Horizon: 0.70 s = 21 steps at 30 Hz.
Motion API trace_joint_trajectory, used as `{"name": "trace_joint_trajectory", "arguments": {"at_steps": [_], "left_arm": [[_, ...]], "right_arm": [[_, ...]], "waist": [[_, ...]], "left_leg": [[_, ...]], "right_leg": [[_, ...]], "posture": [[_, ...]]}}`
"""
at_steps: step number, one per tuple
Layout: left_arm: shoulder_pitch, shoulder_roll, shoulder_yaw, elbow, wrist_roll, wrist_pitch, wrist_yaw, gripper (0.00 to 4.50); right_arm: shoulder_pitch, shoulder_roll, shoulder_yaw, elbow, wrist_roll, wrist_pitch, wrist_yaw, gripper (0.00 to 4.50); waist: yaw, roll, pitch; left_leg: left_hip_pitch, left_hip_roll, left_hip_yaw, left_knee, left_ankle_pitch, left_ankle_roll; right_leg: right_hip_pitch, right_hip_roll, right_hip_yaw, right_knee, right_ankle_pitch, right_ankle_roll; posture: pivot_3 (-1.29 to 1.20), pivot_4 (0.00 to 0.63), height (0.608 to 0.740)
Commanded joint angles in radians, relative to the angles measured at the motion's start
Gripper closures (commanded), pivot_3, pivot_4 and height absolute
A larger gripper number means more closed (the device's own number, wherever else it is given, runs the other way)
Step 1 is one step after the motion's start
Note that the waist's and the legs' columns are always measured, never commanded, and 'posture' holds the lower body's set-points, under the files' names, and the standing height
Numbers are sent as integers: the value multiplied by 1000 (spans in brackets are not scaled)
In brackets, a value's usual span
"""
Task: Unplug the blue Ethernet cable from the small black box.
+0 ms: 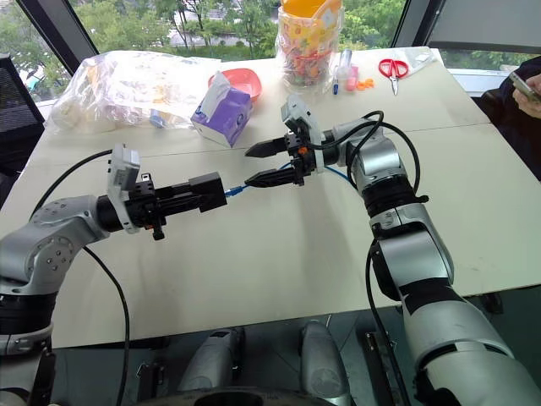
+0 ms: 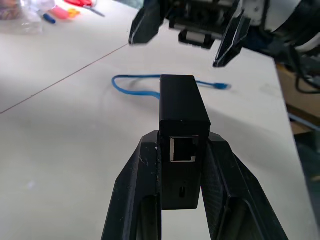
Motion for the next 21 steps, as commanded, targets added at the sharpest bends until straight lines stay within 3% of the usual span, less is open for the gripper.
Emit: {"name": "trace_joint_trajectory", "arguments": {"at_steps": [1,18,21], "left_arm": [[-26,19,27,-6,-23,0,-27,4035],[-52,-2,67,-22,-100,67,22,4035],[-49,-5,65,-31,-103,69,27,4035]], "right_arm": [[-14,12,-7,-27,17,27,42,646],[44,71,11,-130,25,109,46,646],[44,73,11,-129,27,114,46,1463]], "waist": [[0,0,0],[0,0,0],[1,0,0]], "left_leg": [[0,0,0,0,0,0],[0,0,0,1,0,0],[0,0,0,1,0,0]], "right_leg": [[0,0,0,0,0,0],[-1,0,0,2,0,1],[-1,0,0,2,0,1]], "posture": [[0,150,740],[0,150,740],[0,150,740]]}}
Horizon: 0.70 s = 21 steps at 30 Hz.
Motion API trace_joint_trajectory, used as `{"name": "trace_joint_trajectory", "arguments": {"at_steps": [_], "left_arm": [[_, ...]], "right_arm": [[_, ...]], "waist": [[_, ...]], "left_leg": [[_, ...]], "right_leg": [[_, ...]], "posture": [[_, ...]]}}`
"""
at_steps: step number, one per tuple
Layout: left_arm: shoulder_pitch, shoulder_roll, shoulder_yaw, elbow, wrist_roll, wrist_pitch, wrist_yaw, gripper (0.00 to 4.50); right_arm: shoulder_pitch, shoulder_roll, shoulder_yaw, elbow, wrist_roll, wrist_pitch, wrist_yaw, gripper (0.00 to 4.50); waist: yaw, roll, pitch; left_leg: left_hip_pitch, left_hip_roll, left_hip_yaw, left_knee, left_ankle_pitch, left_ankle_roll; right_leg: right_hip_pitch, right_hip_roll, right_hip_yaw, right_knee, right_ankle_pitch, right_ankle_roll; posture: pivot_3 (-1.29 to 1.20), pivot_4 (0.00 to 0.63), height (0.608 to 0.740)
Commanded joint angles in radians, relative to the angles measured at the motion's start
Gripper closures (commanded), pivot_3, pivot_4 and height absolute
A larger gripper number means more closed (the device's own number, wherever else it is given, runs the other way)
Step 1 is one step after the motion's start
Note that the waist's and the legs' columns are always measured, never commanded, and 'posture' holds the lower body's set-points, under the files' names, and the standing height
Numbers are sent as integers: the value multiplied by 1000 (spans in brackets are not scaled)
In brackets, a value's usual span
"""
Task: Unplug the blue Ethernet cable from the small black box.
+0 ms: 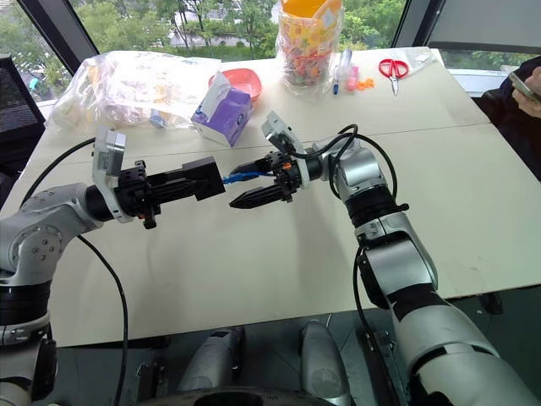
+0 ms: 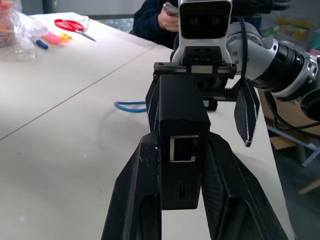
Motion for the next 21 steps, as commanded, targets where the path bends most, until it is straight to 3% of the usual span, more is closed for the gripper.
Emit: {"name": "trace_joint_trajectory", "arguments": {"at_steps": [1,4,21], "left_arm": [[-1,0,20,-35,-20,3,5,4035],[9,0,20,-51,-23,6,8,4035],[41,19,3,-92,-16,-1,-14,4035]], "right_arm": [[-2,5,-12,-30,21,5,8,1952],[-1,9,-11,-30,20,9,8,3335],[-10,11,-6,-19,17,6,8,3335]], "waist": [[1,0,0],[1,0,0],[0,0,0]], "left_leg": [[0,0,0,0,0,0],[0,0,0,0,0,0],[0,0,0,2,0,0]], "right_leg": [[0,0,0,0,0,0],[0,0,0,0,0,0],[0,0,0,3,0,0]], "posture": [[0,150,740],[0,150,740],[0,150,740]]}}
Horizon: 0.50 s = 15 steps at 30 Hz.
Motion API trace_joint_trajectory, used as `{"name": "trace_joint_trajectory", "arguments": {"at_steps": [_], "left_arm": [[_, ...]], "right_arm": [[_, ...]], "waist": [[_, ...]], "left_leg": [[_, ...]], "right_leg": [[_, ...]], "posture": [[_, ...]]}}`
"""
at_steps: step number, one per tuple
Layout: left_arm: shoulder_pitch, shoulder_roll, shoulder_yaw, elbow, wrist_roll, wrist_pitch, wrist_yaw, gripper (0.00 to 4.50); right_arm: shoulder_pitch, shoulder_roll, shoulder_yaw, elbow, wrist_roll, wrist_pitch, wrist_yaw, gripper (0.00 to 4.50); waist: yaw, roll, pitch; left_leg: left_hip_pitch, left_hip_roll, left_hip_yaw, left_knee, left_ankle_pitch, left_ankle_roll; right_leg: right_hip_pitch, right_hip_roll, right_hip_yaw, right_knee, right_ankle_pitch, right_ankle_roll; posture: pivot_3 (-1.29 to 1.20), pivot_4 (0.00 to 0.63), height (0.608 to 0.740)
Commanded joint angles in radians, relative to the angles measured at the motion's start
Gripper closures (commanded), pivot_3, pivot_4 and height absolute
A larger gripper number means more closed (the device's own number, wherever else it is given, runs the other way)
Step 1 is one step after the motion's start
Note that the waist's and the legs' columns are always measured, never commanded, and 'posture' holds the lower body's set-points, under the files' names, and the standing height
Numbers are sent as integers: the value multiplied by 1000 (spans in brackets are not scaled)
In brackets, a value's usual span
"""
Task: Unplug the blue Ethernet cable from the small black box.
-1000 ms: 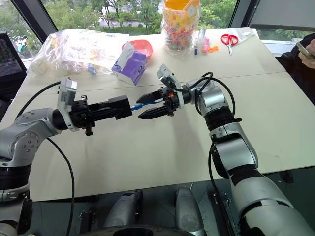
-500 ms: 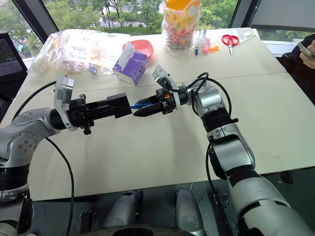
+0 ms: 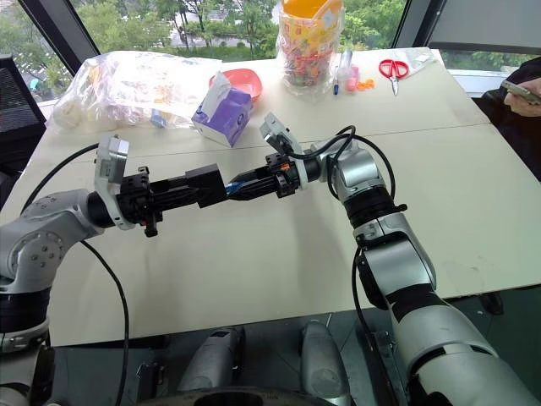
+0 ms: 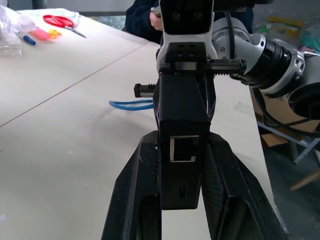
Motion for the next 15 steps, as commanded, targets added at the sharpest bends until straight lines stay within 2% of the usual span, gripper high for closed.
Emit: {"name": "trace_joint_trajectory", "arguments": {"at_steps": [1,4,8,15], "left_arm": [[-1,17,5,-34,3,-14,-12,4035],[-4,16,7,-33,8,-17,-13,4035],[-9,12,9,-30,15,-20,-14,4035],[-16,12,15,-26,17,-20,-16,4035]], "right_arm": [[-11,2,-6,-19,19,-4,11,3335],[-11,-7,2,-20,24,-5,11,3335],[-10,-11,8,-23,29,-5,11,4468],[-8,-13,13,-22,32,-7,11,4468]], "waist": [[0,0,0],[0,0,0],[0,0,0],[0,0,0]], "left_leg": [[0,0,0,0,0,0],[0,0,0,1,0,0],[-1,0,0,6,0,0],[-1,0,0,11,0,0]], "right_leg": [[0,0,0,0,0,0],[0,0,0,1,0,0],[0,0,0,5,0,0],[0,0,0,10,0,0]], "posture": [[0,150,740],[0,150,740],[0,150,740],[0,150,740]]}}
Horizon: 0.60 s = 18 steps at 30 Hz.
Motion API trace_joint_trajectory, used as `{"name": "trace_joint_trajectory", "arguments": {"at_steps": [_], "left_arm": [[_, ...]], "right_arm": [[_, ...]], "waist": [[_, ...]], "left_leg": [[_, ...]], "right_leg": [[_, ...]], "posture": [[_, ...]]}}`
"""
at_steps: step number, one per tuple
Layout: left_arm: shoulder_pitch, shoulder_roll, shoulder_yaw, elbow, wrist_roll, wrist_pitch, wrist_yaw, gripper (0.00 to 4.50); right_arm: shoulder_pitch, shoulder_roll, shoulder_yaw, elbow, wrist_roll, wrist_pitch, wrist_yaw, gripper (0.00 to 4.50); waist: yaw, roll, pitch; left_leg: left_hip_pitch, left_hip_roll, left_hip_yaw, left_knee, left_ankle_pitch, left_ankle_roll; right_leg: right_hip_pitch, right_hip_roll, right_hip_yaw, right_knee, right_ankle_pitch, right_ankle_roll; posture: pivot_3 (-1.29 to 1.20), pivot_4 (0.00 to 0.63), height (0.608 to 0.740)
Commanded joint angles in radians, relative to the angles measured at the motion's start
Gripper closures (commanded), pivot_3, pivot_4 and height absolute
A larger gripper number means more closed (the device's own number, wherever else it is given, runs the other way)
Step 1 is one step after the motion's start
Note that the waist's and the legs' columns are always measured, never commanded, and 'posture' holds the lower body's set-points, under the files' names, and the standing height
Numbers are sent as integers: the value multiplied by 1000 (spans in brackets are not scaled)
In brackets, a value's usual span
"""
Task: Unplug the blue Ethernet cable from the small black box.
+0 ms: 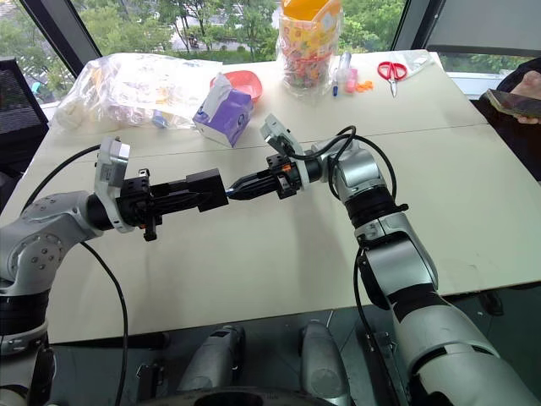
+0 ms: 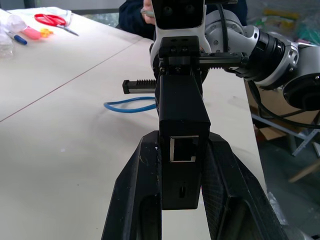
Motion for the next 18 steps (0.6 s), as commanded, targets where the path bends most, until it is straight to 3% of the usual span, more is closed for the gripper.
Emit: {"name": "trace_joint_trajectory", "arguments": {"at_steps": [1,10,18], "left_arm": [[-19,12,16,-19,-1,-17,1,4035],[-2,35,44,-41,-21,-2,-2,4035],[44,69,90,-87,-73,34,11,4035]], "right_arm": [[-8,-2,-1,-22,24,-6,1,4468],[-15,0,-28,27,-5,-33,-14,4468],[-64,-46,-73,218,-48,-136,-57,4468]], "waist": [[0,0,0],[-1,0,0],[2,-1,0]], "left_leg": [[0,0,0,0,0,0],[0,0,0,0,0,0],[-1,0,0,0,0,0]], "right_leg": [[0,0,0,0,0,0],[0,0,0,0,0,0],[0,0,0,0,0,0]], "posture": [[0,150,740],[0,150,740],[0,150,740]]}}
